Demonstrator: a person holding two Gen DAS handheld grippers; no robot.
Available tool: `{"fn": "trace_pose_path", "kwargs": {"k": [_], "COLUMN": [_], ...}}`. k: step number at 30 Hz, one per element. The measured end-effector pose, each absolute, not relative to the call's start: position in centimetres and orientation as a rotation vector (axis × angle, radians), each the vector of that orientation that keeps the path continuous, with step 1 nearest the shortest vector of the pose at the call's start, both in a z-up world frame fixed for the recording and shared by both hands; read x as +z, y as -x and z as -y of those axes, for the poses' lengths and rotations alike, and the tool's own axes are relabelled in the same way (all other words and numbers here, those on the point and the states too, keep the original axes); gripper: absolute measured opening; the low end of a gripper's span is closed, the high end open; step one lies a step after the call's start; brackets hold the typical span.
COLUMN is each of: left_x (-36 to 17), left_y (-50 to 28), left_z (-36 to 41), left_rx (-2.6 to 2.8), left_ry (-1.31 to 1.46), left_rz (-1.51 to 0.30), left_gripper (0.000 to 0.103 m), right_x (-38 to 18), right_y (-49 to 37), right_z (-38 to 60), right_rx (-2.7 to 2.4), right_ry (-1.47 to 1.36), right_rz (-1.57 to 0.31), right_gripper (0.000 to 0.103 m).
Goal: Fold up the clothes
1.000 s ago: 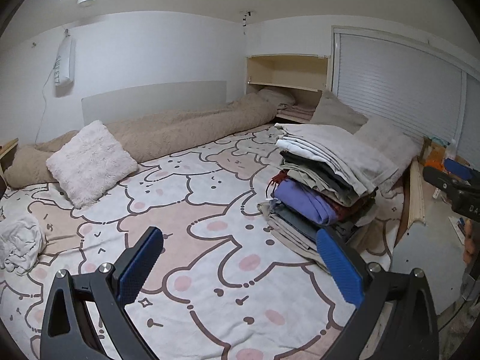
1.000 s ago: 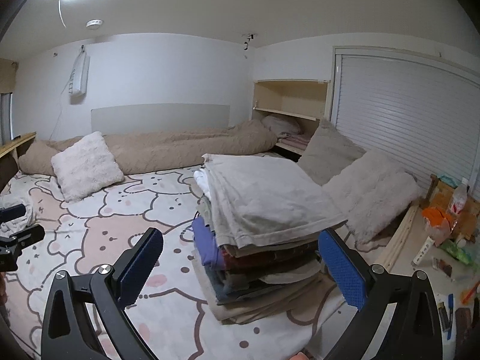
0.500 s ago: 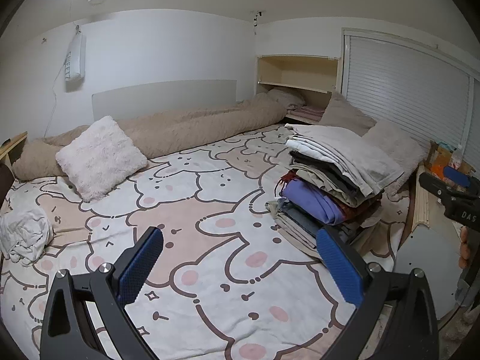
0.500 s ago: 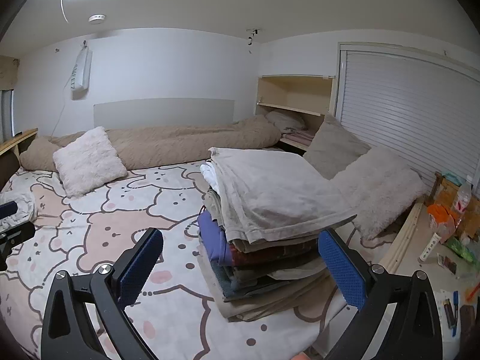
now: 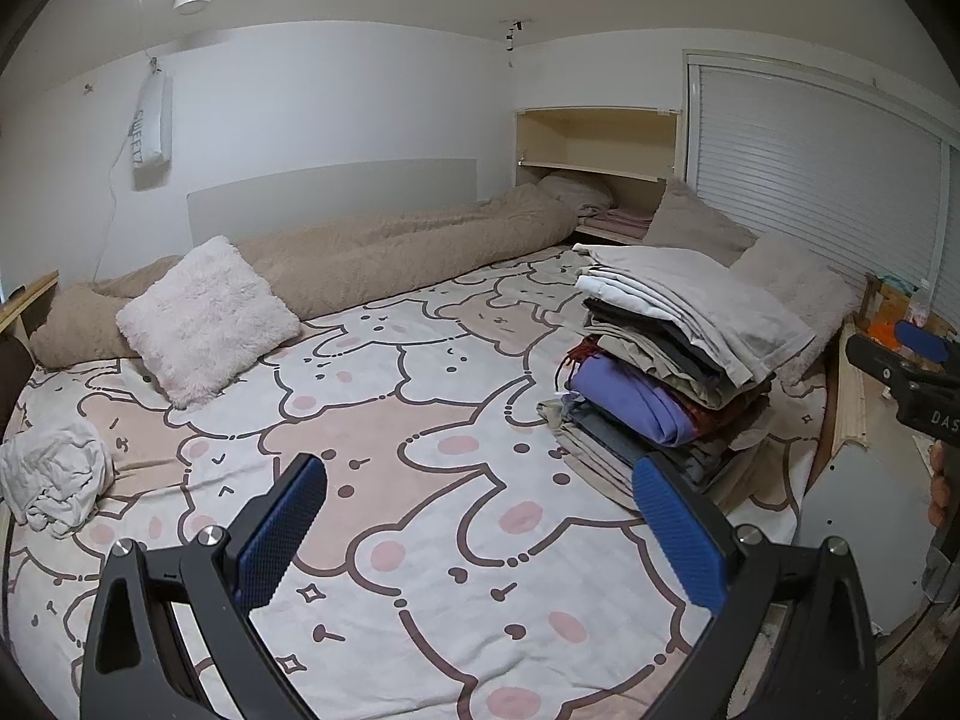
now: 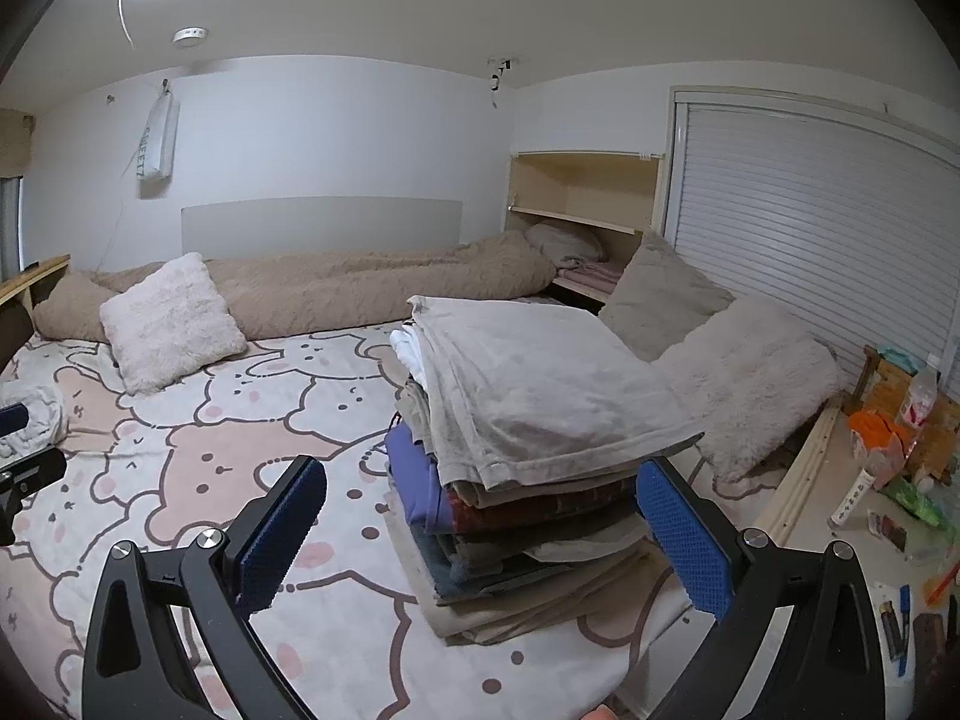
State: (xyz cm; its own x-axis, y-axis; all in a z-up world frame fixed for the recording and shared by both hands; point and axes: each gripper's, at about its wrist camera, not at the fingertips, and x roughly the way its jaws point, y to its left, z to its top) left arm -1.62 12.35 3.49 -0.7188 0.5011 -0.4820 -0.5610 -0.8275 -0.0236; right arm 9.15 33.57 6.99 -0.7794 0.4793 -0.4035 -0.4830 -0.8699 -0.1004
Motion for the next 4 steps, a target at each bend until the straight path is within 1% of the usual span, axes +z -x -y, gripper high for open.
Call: {"fn": "trace_pose_path", "kwargs": {"k": [4], "left_x": [3.59], "left_y": [1.43], "left_z": [-12.27], "left_rx": [2.474], "left_ry": [0.632], "left_rz": [-0.168], "left_gripper": [0.103], "right_x": [7.0], "right_y": [-9.09], "right_z": [-33.44], "right_rx": [2.562], "right_ry": [0.581], "right_rz": [-0.007], "right_gripper": [0.103]}}
